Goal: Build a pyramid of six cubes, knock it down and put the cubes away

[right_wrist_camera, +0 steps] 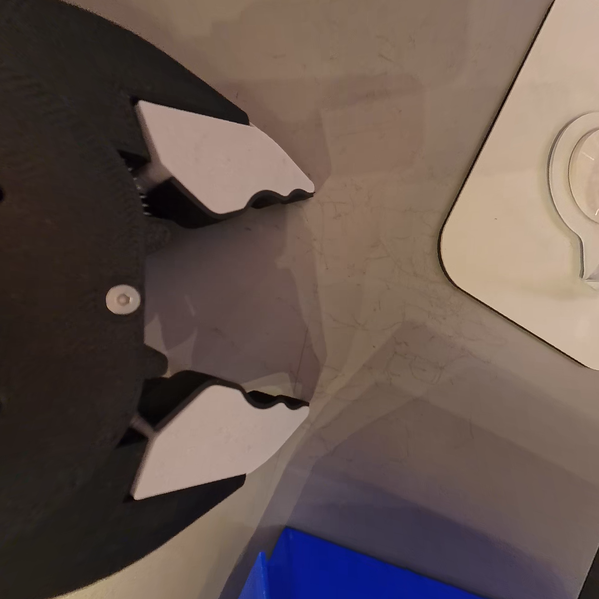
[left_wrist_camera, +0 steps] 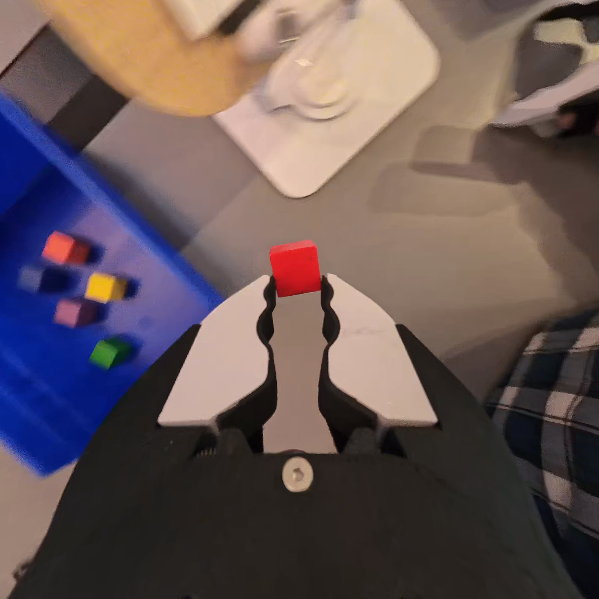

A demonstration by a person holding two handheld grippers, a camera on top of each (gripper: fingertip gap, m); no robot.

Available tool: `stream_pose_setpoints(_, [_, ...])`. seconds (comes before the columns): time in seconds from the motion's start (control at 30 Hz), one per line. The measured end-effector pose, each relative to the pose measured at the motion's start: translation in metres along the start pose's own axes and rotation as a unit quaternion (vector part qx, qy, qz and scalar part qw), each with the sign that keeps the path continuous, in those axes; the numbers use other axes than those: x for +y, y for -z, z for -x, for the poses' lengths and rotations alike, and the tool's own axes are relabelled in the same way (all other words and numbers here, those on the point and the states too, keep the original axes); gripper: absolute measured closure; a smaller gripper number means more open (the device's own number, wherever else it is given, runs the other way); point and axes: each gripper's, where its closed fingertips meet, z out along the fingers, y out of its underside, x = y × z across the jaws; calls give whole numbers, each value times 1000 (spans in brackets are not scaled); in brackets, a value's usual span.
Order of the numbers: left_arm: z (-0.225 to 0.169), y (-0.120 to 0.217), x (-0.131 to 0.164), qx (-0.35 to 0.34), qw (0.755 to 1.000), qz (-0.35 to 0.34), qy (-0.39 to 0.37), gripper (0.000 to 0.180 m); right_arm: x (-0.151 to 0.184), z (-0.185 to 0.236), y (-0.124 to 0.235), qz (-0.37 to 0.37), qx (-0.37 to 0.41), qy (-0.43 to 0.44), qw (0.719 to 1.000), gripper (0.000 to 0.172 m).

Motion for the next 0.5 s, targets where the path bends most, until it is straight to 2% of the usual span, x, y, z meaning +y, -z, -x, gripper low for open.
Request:
stream_pose_setpoints(0.13, [-81,-53,-18,91,992,17,-81,154,2,0,2,-1,-3,4,1000,61])
stream_pose_setpoints(0.23, [-128,-96,-25,126,979,41,-158,154,7,-4,7,-2,0,1,1000,63])
stream_pose_setpoints(0.37, [-172,-139,-35,162,956,57,-237,154,15,-13,16,-2,8,-7,1000,64])
stream_pose_setpoints(0.5, [-199,-166,-43,176,938,68,-290,154,24,-18,26,-2,13,-11,1000,65])
